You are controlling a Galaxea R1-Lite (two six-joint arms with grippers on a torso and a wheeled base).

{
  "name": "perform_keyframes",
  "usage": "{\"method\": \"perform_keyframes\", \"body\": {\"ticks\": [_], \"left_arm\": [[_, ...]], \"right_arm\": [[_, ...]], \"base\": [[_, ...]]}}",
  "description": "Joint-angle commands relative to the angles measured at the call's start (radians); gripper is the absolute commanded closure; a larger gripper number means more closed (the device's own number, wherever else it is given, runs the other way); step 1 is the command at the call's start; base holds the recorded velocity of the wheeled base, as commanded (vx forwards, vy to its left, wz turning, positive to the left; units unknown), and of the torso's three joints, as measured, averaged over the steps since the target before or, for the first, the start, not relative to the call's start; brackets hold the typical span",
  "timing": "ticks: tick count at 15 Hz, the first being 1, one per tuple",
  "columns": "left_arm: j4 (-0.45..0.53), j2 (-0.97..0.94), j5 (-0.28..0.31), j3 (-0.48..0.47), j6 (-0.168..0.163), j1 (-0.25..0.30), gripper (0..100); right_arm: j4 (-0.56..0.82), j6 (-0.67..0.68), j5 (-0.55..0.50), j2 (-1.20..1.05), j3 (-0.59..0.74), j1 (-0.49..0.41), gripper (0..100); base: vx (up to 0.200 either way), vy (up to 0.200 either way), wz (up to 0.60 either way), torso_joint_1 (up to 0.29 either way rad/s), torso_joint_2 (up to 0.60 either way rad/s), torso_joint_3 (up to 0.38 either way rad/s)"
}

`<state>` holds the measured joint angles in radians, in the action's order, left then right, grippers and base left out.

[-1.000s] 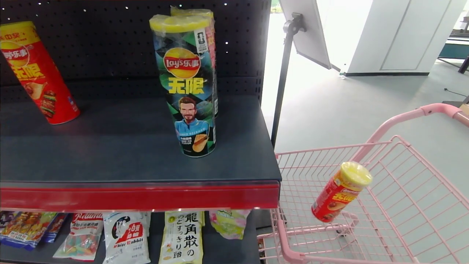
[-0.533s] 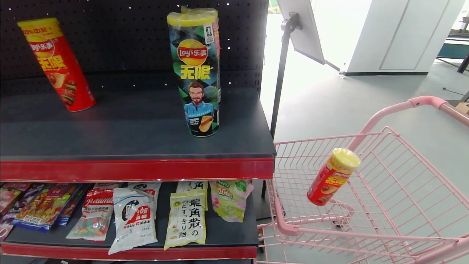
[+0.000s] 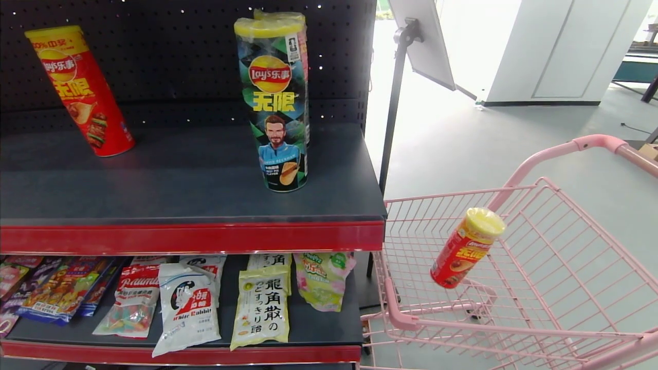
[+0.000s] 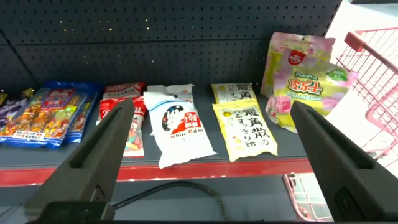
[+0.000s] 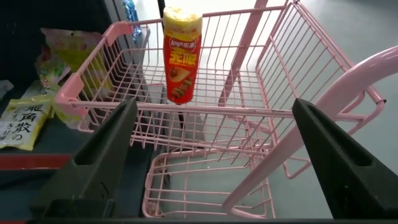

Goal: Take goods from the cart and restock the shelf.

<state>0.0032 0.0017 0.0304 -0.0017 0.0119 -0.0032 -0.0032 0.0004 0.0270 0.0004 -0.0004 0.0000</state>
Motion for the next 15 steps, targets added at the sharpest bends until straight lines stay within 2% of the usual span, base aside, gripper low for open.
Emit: {"method": "perform_keyframes", "body": {"ticks": [1, 2, 4, 5, 6, 7, 8, 9, 10, 13, 15], "left_arm": [[0.0, 0.001, 0.0, 0.0, 0.0, 0.0, 0], [0.0, 0.001, 0.0, 0.0, 0.0, 0.0, 0], [0.0, 0.001, 0.0, 0.0, 0.0, 0.0, 0], [0.0, 0.001, 0.0, 0.0, 0.0, 0.0, 0], [0.0, 0.001, 0.0, 0.0, 0.002, 0.0, 0], [0.0, 0.001, 0.0, 0.0, 0.0, 0.0, 0], [0.0, 0.001, 0.0, 0.0, 0.0, 0.0, 0], [0.0, 0.001, 0.0, 0.0, 0.0, 0.0, 0], [0.0, 0.001, 0.0, 0.0, 0.0, 0.0, 0], [0.0, 0.001, 0.0, 0.0, 0.0, 0.0, 0], [0.0, 0.001, 0.0, 0.0, 0.0, 0.0, 0]], "right_arm": [[-0.011, 0.009, 0.07, 0.087, -0.165, 0.017, 0], [-0.017, 0.023, 0.071, 0.351, -0.397, 0.032, 0], [-0.077, 0.07, 0.093, 0.834, -0.972, 0.035, 0], [-0.118, 0.056, 0.202, 1.035, -1.162, 0.025, 0], [-0.173, -0.002, 0.355, 1.132, -1.178, -0.044, 0], [-0.256, -0.132, 0.545, 1.23, -1.173, -0.179, 0], [-0.314, -0.247, 0.682, 1.31, -1.17, -0.272, 0], [-0.426, -0.441, 0.904, 1.463, -1.182, -0.379, 0], [-0.482, -0.505, 1.002, 1.535, -1.173, -0.39, 0], [-0.508, -0.56, 1.091, 1.609, -1.049, -0.382, 0], [-0.508, -0.691, 1.12, 1.662, -0.978, -0.371, 0]], "base": [[0.0, 0.0, 0.0, 0.0, 0.0, 0.0], [0.0, 0.0, 0.0, 0.0, 0.0, 0.0], [0.0, 0.0, 0.0, 0.0, 0.0, 0.0], [0.0, 0.0, 0.0, 0.0, 0.0, 0.0], [0.0, 0.0, 0.0, 0.0, 0.0, 0.0], [0.0, 0.0, 0.0, 0.0, 0.0, 0.0], [0.0, 0.0, 0.0, 0.0, 0.0, 0.0], [0.0, 0.0, 0.0, 0.0, 0.0, 0.0], [0.0, 0.0, 0.0, 0.0, 0.0, 0.0], [0.0, 0.0, 0.0, 0.0, 0.0, 0.0], [0.0, 0.0, 0.0, 0.0, 0.0, 0.0]]}}
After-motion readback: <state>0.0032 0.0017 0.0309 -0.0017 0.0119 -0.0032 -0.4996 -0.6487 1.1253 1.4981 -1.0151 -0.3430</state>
